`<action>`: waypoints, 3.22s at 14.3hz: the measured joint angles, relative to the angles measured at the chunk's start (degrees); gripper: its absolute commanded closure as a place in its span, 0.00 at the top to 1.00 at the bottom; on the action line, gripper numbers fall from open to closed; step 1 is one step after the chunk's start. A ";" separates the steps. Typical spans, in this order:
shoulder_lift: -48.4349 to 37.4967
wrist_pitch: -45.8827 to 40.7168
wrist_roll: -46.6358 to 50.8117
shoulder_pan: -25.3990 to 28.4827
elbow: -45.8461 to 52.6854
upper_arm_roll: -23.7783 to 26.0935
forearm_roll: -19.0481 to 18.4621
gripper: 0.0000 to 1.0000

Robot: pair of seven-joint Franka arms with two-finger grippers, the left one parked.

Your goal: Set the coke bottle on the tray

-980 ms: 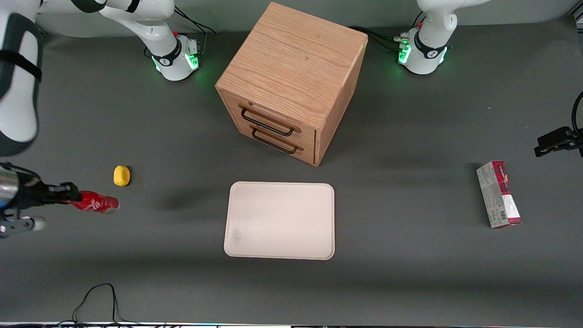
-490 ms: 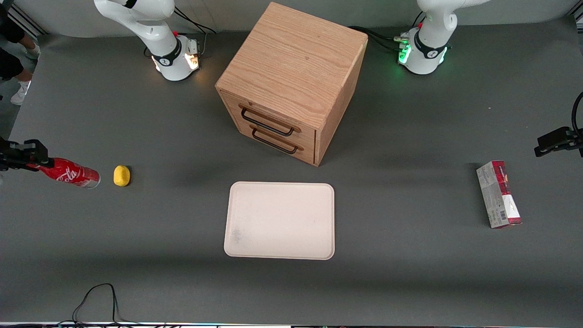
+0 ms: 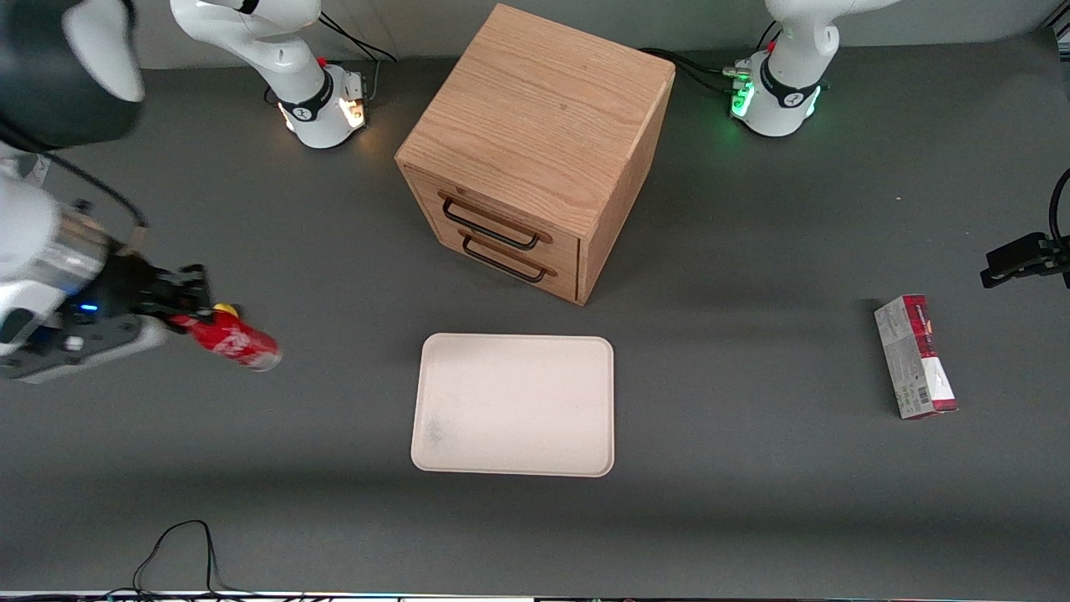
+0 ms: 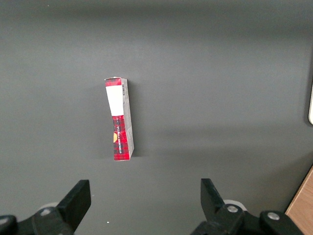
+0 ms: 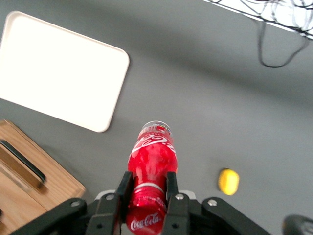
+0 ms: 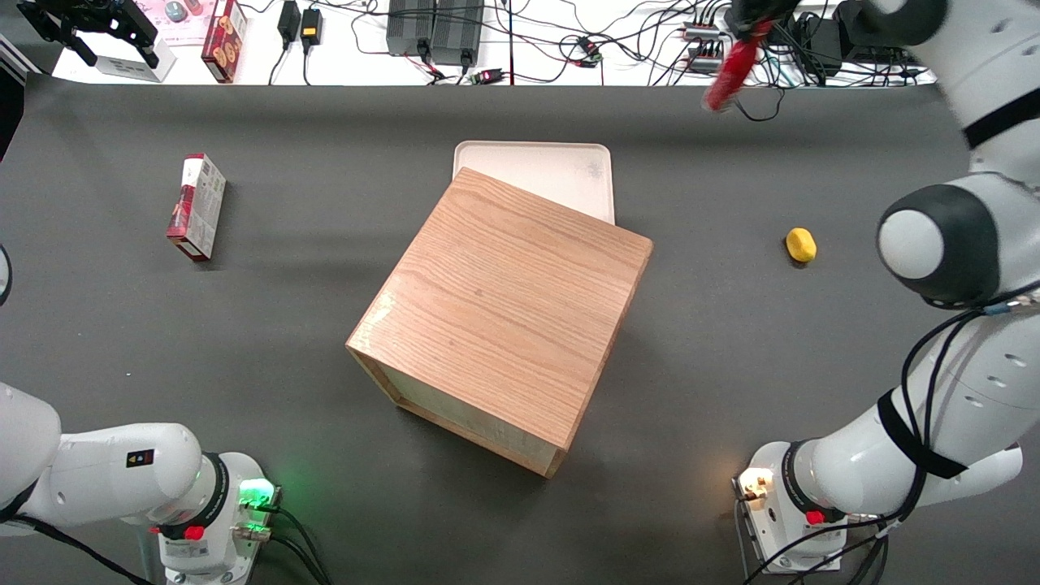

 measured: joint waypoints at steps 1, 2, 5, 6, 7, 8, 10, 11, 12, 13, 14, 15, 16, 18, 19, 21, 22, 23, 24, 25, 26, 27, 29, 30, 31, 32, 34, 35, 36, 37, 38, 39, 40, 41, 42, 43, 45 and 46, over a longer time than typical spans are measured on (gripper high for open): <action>1.15 0.47 3.53 2.50 0.28 0.05 -0.03 0.00; 1.91 0.76 6.03 4.49 0.51 0.06 -0.04 0.00; 2.83 0.85 11.30 9.00 1.01 0.09 -0.05 0.00; 2.93 0.86 12.63 10.04 1.06 0.09 -0.05 0.00; 3.02 0.97 13.52 10.94 1.12 0.10 -0.05 0.00; 3.14 1.25 13.99 11.58 1.18 0.10 -0.05 0.00; 3.80 2.53 14.20 11.93 1.24 0.09 -0.05 0.00; 4.61 3.52 14.20 11.85 1.24 0.05 -0.05 0.00; 5.80 4.63 14.20 11.74 1.22 0.00 -0.05 0.00; 7.53 5.93 14.20 11.58 1.20 -0.05 -0.05 0.00; 9.43 7.31 14.20 11.42 1.18 -0.07 -0.05 0.00; 11.45 8.94 14.20 11.31 1.21 -0.08 -0.05 0.00; 13.39 10.62 14.20 11.26 1.23 -0.10 -0.06 0.00; 16.74 13.78 14.20 11.23 1.33 -0.23 -0.06 0.00; 18.07 15.12 14.20 11.19 1.39 -0.33 -0.05 0.00; 20.37 17.66 14.20 11.05 1.45 -0.56 -0.05 0.00; 21.53 18.94 14.20 10.96 1.45 -0.65 -0.05 0.00; 22.69 20.23 14.20 10.82 1.46 -0.71 -0.05 0.00; 23.83 21.59 14.20 10.62 1.47 -0.73 -0.05 0.00; 24.86 22.84 14.20 10.46 1.49 -0.73 -0.05 0.00; 25.80 23.95 14.20 10.37 1.49 -0.74 -0.05 0.00; 26.59 24.85 14.20 10.36 1.49 -0.74 -0.05 0.00; 26.91 25.28 14.20 10.38 1.86 -0.73 -0.06 0.18; 26.95 25.36 14.20 10.38 1.87 -0.73 -0.06 0.85; 26.95 25.36 14.20 10.38 1.88 -0.73 -0.06 1.00; 26.97 25.39 14.21 10.38 1.87 -0.72 -0.06 1.00; 27.05 25.42 14.23 10.37 1.87 -0.73 -0.06 1.00; 27.05 25.45 14.26 10.37 1.87 -0.73 -0.06 1.00; 27.05 25.50 14.28 10.37 1.92 -0.72 -0.06 1.00; 27.04 25.50 14.30 10.37 2.10 -0.73 -0.06 1.00; 26.87 25.31 14.32 10.37 2.46 -0.73 -0.06 1.00; 26.34 24.29 14.33 10.37 2.94 -0.73 -0.06 1.00; 25.43 22.29 14.34 10.37 3.40 -0.72 -0.06 1.00; 24.01 19.57 14.55 10.37 3.78 -0.73 -0.06 1.00; 22.25 16.54 15.00 10.36 3.91 -0.73 -0.06 1.00; 20.20 13.25 15.35 10.36 3.90 -0.73 -0.06 1.00; 15.33 7.49 15.49 10.38 3.20 -1.12 -0.29 1.00; 12.39 5.70 15.49 10.37 1.80 -1.48 -0.53 1.00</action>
